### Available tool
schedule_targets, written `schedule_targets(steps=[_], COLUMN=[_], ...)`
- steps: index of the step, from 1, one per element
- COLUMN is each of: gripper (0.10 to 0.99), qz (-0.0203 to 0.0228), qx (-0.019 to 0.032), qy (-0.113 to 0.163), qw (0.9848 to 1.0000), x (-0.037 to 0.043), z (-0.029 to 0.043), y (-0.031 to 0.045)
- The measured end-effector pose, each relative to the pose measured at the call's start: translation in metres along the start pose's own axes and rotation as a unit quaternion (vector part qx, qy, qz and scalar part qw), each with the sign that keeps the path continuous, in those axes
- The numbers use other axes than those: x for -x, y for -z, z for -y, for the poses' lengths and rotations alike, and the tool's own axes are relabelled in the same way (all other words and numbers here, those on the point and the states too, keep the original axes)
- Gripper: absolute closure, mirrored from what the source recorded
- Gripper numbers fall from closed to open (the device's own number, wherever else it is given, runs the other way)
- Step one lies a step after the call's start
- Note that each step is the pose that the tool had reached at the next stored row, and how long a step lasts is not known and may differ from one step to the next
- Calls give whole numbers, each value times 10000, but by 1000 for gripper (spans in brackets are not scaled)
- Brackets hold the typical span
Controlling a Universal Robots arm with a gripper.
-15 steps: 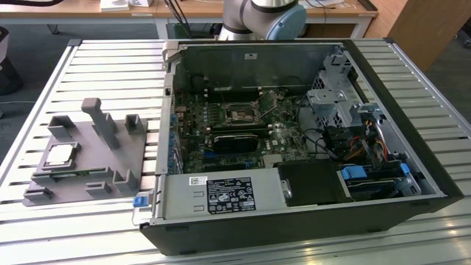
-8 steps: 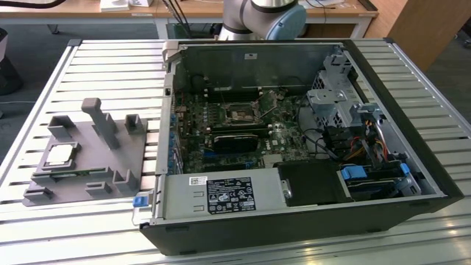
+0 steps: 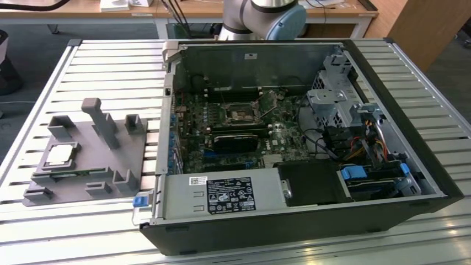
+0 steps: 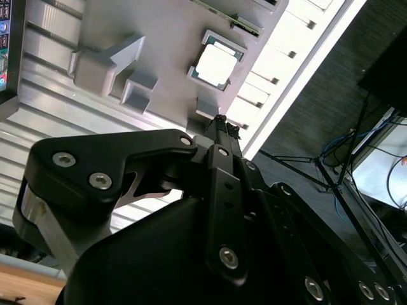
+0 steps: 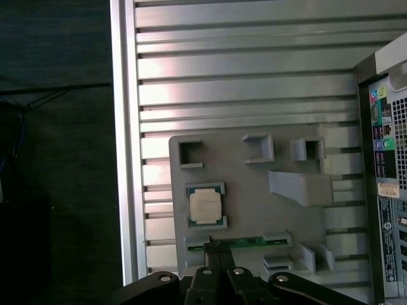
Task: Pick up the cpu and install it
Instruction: 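Pick up the cpu and move it towards the insertion slot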
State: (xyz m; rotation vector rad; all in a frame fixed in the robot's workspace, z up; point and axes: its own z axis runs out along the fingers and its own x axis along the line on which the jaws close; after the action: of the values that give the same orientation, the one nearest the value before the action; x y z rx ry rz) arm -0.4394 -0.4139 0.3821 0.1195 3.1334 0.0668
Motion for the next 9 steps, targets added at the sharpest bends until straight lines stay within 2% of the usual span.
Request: schedule_targets(steps=[9], gripper=[980], qz=[-4], qx=[-1], qy=[0], qw=[10000], x=[0], z=[2], y=[-57])
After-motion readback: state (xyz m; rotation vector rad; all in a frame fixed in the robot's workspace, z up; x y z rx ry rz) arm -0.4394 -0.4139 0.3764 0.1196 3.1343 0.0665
